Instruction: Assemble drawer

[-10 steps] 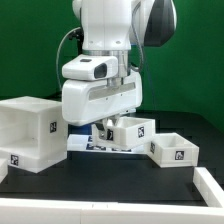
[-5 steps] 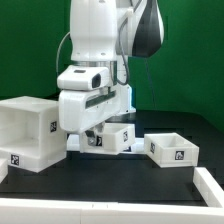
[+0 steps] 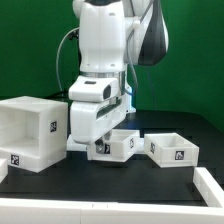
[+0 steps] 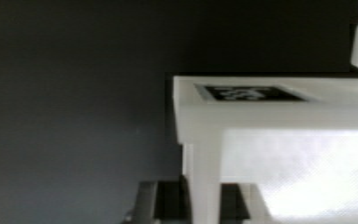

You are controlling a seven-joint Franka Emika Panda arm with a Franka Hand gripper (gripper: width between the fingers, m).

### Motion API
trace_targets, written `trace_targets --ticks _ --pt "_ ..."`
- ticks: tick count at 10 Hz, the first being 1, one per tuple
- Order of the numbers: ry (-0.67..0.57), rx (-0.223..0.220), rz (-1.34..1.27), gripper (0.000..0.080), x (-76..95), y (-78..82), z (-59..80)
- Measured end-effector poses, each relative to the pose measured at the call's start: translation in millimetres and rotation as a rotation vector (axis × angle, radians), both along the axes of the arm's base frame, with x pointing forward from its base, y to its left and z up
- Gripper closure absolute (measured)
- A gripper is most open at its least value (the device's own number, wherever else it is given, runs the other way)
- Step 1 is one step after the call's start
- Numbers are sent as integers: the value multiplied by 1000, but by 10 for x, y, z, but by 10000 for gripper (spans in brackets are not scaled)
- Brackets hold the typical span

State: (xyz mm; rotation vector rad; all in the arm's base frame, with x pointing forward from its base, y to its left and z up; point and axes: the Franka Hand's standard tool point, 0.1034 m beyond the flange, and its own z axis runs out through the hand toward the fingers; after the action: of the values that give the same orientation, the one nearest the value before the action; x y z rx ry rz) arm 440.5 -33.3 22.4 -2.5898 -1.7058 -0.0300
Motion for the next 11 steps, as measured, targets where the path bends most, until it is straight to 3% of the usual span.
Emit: trace_targets --ticks 1,2,3,4,5,6,7,11 --pt "1 0 -1 578 -3 -3 -4" --pt "1 0 -1 578 -4 -4 -4" --pt "1 0 -9 440 6 2 7" --pt "2 -2 -27 304 63 38 101" --pt "18 -5 -38 304 125 41 259" --pt "31 -11 -78 186 259 33 465" --pt "12 -28 -99 157 456 47 656" --pt "27 -31 -108 150 523 74 676"
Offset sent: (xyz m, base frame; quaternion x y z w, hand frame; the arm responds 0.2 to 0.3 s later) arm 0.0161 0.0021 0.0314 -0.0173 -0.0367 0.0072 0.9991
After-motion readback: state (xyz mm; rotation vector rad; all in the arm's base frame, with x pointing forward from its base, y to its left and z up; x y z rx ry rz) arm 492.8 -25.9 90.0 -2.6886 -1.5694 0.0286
